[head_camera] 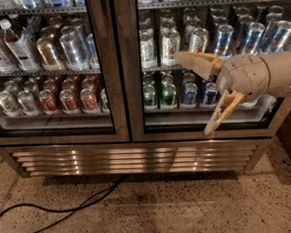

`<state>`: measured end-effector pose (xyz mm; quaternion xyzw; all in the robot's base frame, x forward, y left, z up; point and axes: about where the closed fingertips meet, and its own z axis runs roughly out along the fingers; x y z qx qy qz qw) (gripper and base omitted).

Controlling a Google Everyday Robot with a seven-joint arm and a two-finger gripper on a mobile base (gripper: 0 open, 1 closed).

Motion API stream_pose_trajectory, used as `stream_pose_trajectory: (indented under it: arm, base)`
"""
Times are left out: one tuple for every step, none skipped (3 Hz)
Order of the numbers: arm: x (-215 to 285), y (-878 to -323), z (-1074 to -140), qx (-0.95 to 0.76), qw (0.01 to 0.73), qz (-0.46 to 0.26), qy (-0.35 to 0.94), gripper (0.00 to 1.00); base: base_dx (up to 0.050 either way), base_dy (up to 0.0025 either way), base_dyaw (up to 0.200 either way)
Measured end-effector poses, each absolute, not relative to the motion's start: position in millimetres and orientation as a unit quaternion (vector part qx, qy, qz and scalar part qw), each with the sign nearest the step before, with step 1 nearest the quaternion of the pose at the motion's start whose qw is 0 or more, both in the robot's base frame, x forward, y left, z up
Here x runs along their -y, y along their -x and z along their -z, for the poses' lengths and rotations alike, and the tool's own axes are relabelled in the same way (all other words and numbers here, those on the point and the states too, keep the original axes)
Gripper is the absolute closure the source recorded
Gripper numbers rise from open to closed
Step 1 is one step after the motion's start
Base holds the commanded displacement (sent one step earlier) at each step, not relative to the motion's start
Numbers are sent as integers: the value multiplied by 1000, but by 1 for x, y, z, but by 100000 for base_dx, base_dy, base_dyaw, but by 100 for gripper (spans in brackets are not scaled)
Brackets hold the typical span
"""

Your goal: Open right fridge door

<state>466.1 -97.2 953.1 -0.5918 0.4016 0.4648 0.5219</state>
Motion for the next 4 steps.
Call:
stream_pose_trajectory:
  arm:
    - [96, -466, -956, -400, 524, -465, 590, 0]
    - [91, -456, -990, -392, 534, -444, 604, 0]
    - [88, -448, -1015, -386, 541, -428, 613, 0]
    - [88, -448, -1015, -386, 541, -428, 613, 0]
  base:
    - [0, 0, 0]
    - [0, 0, 0]
    - [0, 0, 0]
    - [0, 0, 0]
